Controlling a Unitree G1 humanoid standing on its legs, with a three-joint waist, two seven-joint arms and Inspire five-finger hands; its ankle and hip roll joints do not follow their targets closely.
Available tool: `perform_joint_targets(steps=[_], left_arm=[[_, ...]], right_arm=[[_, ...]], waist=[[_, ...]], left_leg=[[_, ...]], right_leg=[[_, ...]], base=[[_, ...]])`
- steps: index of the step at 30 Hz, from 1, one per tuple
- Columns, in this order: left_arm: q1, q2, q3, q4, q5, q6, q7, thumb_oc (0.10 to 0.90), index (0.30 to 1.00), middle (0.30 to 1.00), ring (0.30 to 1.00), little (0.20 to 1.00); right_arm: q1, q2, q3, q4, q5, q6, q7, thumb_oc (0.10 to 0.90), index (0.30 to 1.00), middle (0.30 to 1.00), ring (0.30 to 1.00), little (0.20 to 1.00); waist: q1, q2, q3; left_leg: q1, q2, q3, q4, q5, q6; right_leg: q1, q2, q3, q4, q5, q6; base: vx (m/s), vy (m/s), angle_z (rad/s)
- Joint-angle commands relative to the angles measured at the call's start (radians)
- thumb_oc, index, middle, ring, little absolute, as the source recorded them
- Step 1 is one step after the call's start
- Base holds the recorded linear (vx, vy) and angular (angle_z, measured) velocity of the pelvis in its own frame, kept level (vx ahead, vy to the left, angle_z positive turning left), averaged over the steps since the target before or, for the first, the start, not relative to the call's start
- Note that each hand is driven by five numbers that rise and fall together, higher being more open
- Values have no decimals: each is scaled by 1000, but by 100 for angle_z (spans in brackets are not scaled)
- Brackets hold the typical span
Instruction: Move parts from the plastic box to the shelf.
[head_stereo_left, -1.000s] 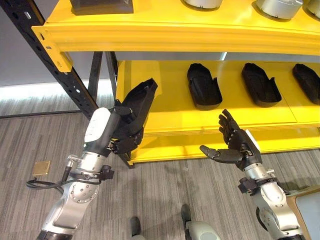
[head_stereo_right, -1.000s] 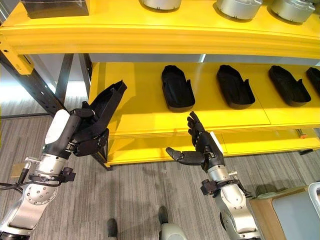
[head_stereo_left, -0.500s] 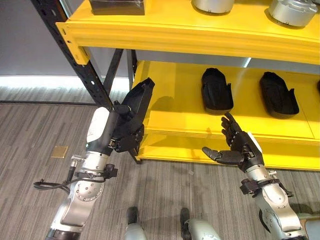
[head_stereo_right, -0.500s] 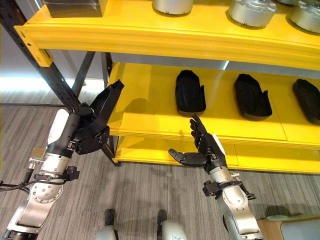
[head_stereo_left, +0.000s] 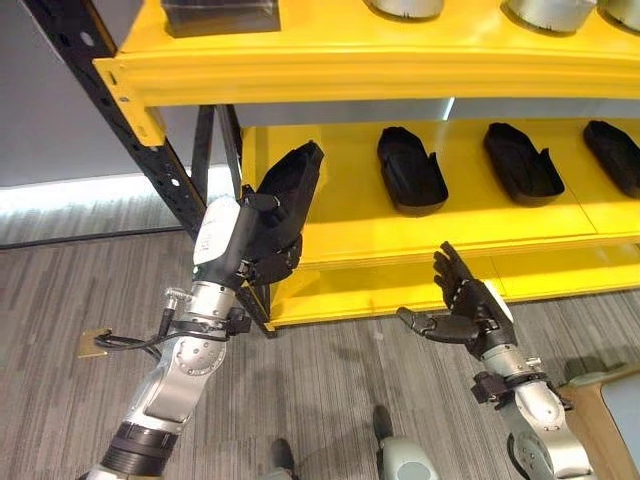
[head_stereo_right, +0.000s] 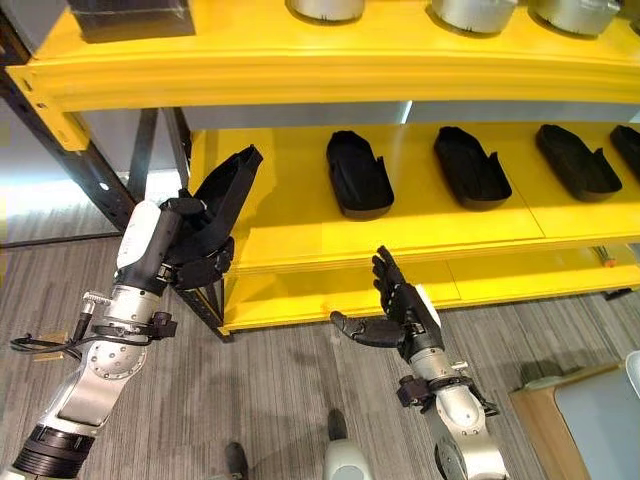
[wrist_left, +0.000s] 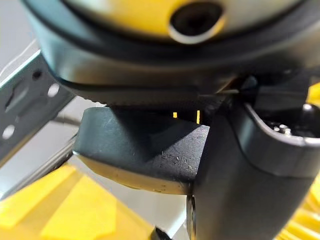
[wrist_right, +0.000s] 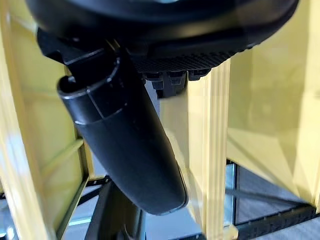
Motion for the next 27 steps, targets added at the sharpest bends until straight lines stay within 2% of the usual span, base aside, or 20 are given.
perform_joint_targets(steps=[1, 19, 27], left_arm=[[-151, 27, 23, -103, 42, -76, 91, 400, 300, 300, 300, 300], [-290, -14, -50, 15, 79, -39, 148, 400, 300, 300, 300, 300], [-365, 46, -54, 144, 142, 4, 182, 400, 300, 300, 300, 300]], right_arm=[[-56, -33, -52, -93, 24, -96, -8, 900, 1000, 1000, 1000, 1000], [-37, -37, -23, -101, 26, -86, -5, 900, 1000, 1000, 1000, 1000], [-13, -42, -21, -89, 27, -72, 10, 900, 1000, 1000, 1000, 1000]], waist=[[-21, -7, -101], [-58, -2, -134], [-83, 10, -144]], left_leg=[[-46, 99, -37, 104, -93, 1], [30, 125, 18, 20, -63, -16], [67, 135, 48, -13, -55, -22]], right_leg=[[30, -83, 42, 43, -141, 19], [36, -55, 72, 2, -130, 23], [32, -41, 94, -7, -127, 24]], base=[[37, -1, -10], [26, -15, -9], [21, -10, -12]])
